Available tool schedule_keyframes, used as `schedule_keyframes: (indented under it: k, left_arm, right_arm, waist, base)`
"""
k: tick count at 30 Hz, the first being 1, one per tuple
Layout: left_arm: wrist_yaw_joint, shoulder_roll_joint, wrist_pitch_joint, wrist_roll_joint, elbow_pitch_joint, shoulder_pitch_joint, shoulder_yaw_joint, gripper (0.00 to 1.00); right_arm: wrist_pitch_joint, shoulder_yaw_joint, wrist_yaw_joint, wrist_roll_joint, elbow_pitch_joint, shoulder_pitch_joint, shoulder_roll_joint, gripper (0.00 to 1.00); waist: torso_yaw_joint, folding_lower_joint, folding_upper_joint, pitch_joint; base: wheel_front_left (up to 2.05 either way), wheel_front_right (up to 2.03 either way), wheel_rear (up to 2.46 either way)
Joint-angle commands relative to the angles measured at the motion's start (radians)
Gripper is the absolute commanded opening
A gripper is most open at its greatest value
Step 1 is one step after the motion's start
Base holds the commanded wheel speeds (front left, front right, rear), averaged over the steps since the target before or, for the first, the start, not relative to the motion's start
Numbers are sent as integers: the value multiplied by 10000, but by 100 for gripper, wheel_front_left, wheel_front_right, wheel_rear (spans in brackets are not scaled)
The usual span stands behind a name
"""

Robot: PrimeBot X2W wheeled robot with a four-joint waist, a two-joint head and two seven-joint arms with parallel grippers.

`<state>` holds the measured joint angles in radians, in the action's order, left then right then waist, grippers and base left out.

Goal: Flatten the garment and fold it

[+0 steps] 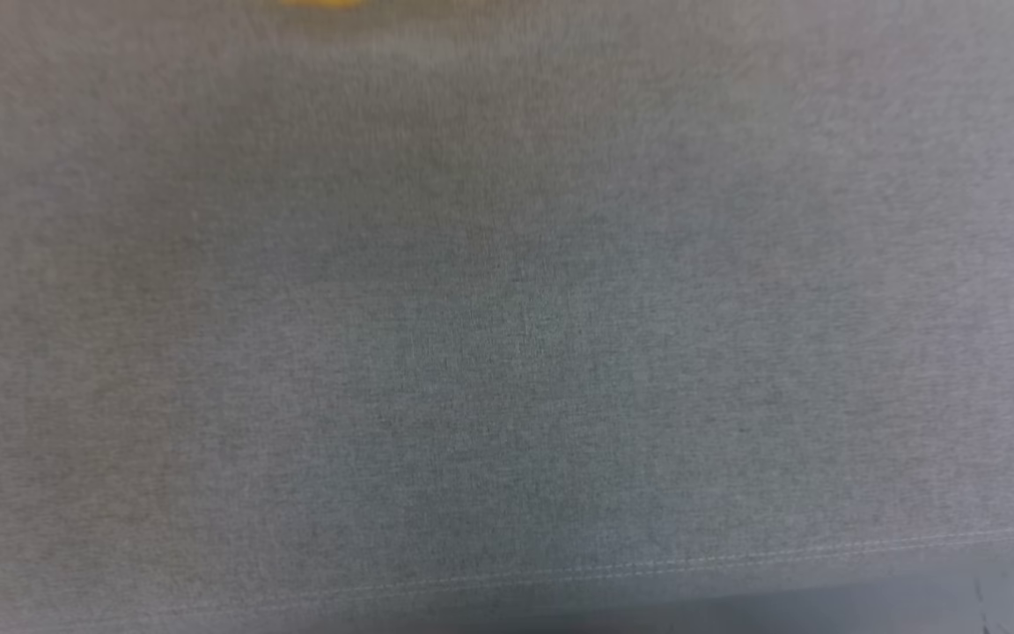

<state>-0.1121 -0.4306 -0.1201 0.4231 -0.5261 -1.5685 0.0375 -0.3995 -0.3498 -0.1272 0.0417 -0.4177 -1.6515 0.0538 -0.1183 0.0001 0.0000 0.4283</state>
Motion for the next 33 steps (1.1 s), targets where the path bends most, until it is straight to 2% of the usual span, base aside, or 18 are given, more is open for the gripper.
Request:
schedule_keyframes:
  k: [1,10,17,25,30,33]
  left_arm:
    - [108,65,279,129,-117,-143,-85,0]
    - [660,184,1271,727,-1006,300,-439,0]
    - [1151,512,1784,1242,-1794,1348,-609,0]
    - [1712,1394,2155,1905,-2861,3773,-660,0]
    - [2036,1800,2376,2237,-3234,6048,-638,0]
    - [2038,2020,2615,2409,-3410,7570,-741,0]
  right_arm:
    - [274,9,-35,-186,-271,-204,-31,0]
    - [1116,-70,-35,-457,-1232,-67,-34,0]
    - [1294,353,-35,-711,-1354,1217,-34,0]
    - [1473,786,-35,-1836,-1220,4355,-35,0]
    - [1551,890,-35,-2785,-794,7244,-35,0]
    - [1369,753,-35,-3231,-570,9127,-35,0]
  waist:
    - [45,-1,0,1020]
    - [585,-1,0,1623]
    - [987,-1,0,1239]
    - [1514,-1,0,-365]
    - [1540,-1,0,-1766]
    - [1503,-1,0,-2604]
  base:
    - [0,0,0]
    - [0,0,0]
    - [0,0,0]
    - [0,0,0]
    - [0,0,0]
    - [0,0,0]
